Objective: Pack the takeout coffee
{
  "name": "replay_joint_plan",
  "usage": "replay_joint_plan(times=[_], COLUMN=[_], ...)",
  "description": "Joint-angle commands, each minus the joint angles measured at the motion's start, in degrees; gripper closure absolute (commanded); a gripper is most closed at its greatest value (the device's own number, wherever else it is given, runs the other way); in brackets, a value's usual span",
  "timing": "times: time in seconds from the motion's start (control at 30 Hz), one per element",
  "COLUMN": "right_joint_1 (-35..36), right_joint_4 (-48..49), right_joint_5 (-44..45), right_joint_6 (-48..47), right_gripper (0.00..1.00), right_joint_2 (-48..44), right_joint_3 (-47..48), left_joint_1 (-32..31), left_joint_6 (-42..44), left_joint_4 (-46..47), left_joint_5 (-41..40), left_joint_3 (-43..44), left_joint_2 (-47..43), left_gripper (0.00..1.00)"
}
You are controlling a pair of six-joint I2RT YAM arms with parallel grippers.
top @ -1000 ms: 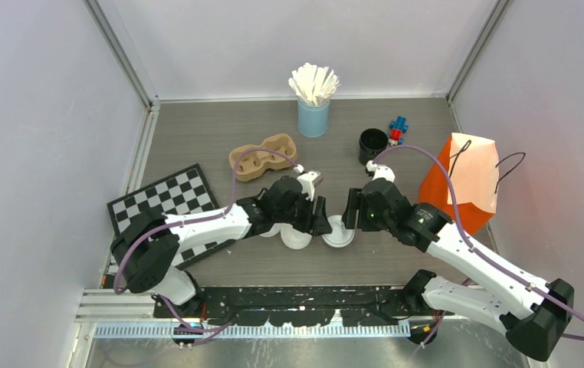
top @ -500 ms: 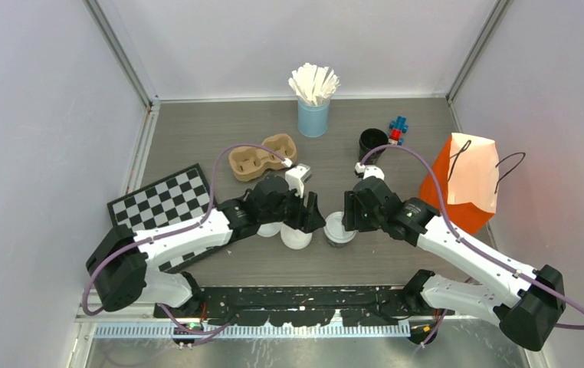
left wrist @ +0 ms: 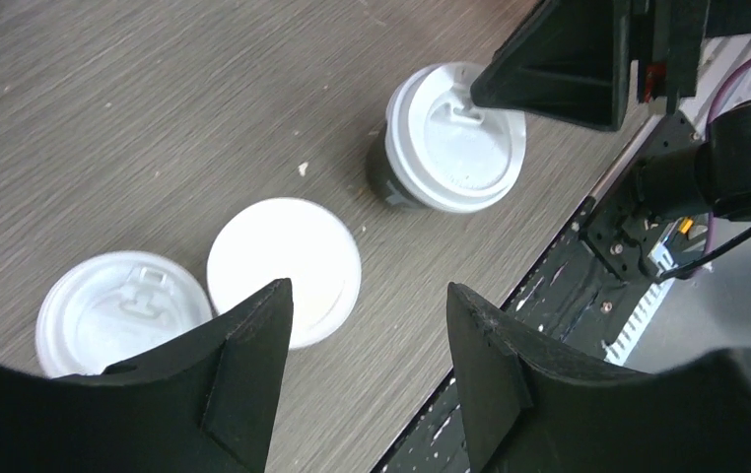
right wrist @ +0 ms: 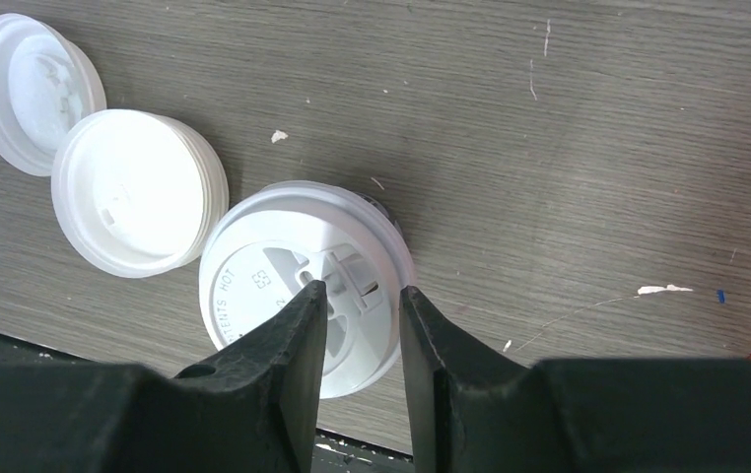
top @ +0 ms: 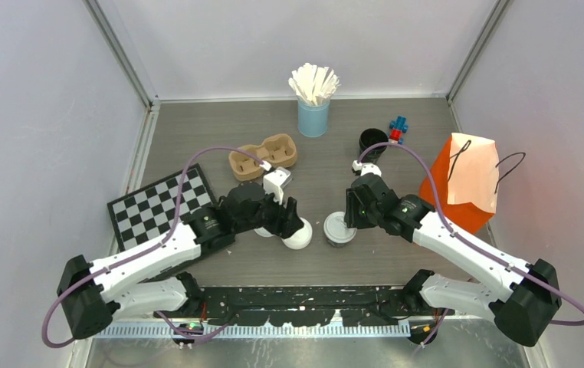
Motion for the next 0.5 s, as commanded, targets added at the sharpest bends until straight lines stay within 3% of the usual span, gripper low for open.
replay_joint_plan(times=[0.0,0.47], right_joint_1=[-0.5,-1.2], right_joint_4=[2.1,2.2], right_joint_5=[-0.2,-1.4], right_joint_6=[-1.0,-2.4], right_gripper=[0.62,0.64], right_joint_2=[0.3,1.3], right_joint_3=[1.1,0.3], left_joint_1=[0.2,0.2], left_joint_6=[2.7,6.1], left_joint_4=[-4.8,-12.3], left_joint_5=[-2.7,-8.0], left_joint_3=[-0.9,-0.6], left_joint_2=[-4.0,-12.4], left_gripper=[0.40,0.39])
